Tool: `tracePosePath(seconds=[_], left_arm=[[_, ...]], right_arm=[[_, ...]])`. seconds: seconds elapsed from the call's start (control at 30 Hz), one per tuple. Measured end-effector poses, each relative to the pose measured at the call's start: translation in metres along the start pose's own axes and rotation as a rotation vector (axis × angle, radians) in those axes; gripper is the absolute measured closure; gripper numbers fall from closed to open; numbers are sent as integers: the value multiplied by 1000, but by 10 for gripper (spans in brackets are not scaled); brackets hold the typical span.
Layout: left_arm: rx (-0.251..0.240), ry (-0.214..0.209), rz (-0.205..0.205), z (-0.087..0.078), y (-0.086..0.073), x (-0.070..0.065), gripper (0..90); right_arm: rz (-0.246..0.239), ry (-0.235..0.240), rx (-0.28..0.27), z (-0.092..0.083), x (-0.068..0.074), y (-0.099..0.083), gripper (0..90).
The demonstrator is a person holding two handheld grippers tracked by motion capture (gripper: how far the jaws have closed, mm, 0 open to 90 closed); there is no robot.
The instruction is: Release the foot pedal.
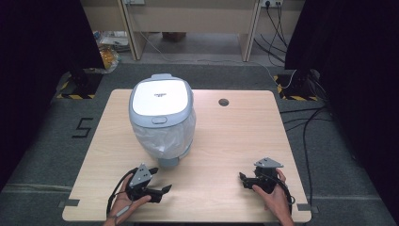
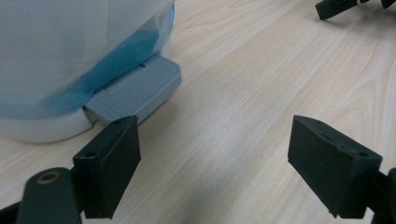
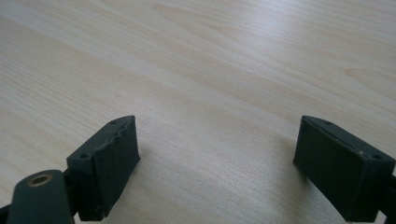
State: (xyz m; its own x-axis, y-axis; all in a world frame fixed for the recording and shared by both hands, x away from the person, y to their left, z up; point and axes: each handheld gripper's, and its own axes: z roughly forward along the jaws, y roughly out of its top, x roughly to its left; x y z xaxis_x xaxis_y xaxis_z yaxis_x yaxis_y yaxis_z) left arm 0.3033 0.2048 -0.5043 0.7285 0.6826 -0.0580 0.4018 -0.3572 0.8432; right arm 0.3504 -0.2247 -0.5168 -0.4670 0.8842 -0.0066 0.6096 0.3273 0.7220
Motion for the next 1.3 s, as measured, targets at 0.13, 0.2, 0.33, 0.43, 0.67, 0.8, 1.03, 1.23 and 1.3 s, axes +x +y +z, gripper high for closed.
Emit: tracePosePath(seconds=[0.13,0.2,0.33,0.43,0.67,0.8,1.03,1.23,1.3], left_arm=[[17,1,6,-3,-7,-2,161],[20,0,-2,-5,-11,-2,158],[60,10,-12,-8,-19,-2,151],[82,20,-24,-10,-25,0,151],[157,65,-30,-13,-32,2,149],[159,82,-26,-13,-32,1,141],[161,81,-27,-13,-32,1,138],[158,81,-27,-13,-32,1,138],[160,81,-27,-13,-32,1,138]], right_arm=[[0,0,0,0,0,0,137],[0,0,0,0,0,0,137],[0,0,0,0,0,0,137],[-1,0,-1,0,0,0,137],[0,0,0,0,0,0,137],[0,0,0,0,0,0,137],[0,0,0,0,0,0,137],[-1,0,0,0,0,0,137],[0,0,0,0,0,0,136]])
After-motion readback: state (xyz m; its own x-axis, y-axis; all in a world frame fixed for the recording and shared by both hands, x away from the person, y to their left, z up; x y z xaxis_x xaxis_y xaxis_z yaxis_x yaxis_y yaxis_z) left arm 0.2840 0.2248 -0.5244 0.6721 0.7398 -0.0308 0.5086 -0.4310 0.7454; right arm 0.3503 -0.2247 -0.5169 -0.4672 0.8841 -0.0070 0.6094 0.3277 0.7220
